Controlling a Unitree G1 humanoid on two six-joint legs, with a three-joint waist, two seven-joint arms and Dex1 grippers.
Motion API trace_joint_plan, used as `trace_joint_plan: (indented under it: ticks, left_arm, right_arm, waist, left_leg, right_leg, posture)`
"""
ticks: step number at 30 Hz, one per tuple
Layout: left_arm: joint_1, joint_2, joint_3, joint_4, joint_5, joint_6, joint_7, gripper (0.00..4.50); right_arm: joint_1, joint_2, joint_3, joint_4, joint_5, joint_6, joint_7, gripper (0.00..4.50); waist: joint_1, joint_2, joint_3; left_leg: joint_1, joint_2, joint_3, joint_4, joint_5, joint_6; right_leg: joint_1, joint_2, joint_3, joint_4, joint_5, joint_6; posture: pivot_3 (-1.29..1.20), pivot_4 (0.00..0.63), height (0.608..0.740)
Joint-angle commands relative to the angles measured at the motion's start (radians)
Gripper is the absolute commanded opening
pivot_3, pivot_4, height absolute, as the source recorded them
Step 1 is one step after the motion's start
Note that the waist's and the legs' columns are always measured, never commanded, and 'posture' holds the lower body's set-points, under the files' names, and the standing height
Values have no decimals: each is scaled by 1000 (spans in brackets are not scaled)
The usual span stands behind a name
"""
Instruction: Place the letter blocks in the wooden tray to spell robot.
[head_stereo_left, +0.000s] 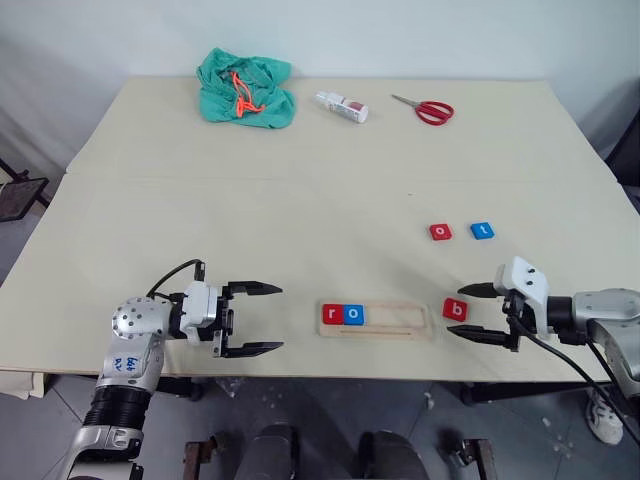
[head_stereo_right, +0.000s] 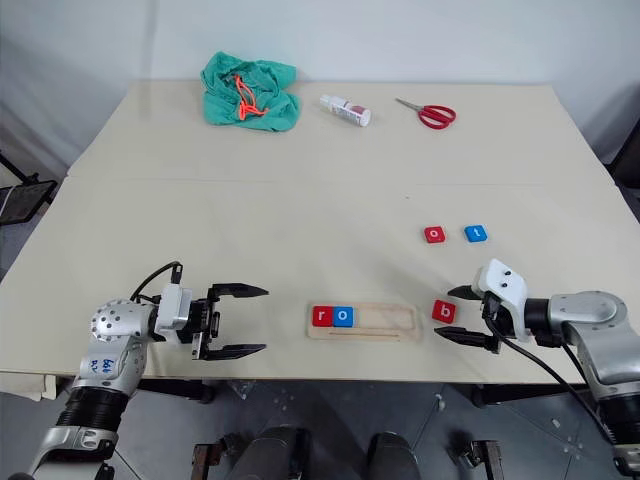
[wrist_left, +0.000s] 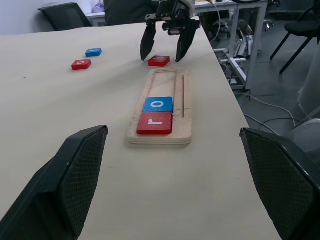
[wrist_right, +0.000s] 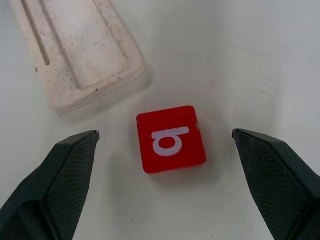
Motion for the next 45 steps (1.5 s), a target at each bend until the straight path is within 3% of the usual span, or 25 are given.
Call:
trace_joint_plan:
  ticks: [1,8,15,22,30,45]
  left_arm:
    - [14,17,24,-40,-26,0,7,4500]
    - [-1,21,24,-20,-25,-4,4,4500]
    - [-35,14,19,27,-25,-15,-15,4500]
    - [-66,9,16,82,-23,-30,-49,4500]
    - [-74,2,15,90,-18,-46,-47,4500]
    - [-16,13,21,5,-20,-33,11,4500]
  right_arm:
    - [-19,19,7,12,-24,-22,-19,3832]
    - [-20,21,-19,-14,-17,-19,-23,1456]
    - [-56,-5,-59,-237,99,193,-41,1466]
    - [-124,20,43,-412,143,333,-52,1466]
    - [-198,81,233,-376,42,287,-43,1466]
    - [-254,163,317,-263,-43,179,-15,1466]
  waist:
    - [0,0,0]
    - [0,0,0]
    - [0,0,0]
    - [0,0,0]
    - [-3,0,0]
    - [-3,0,0]
  left_leg:
    - [0,0,0,0,0,0]
    - [0,0,0,0,0,0]
    - [0,0,0,0,0,0]
    - [0,0,-1,0,0,0]
    - [-5,0,-2,3,0,0]
    - [-10,0,-7,7,0,0]
  right_leg:
    - [0,0,0,0,0,0]
    - [0,0,0,0,0,0]
    - [0,0,0,0,0,0]
    - [0,1,0,0,0,0]
    - [-4,1,-1,1,0,0]
    - [-5,1,-3,3,0,0]
  posture:
    - [0,150,740]
    - [0,150,740]
    - [0,150,740]
    - [0,150,740]
    - [0,150,740]
    - [0,150,740]
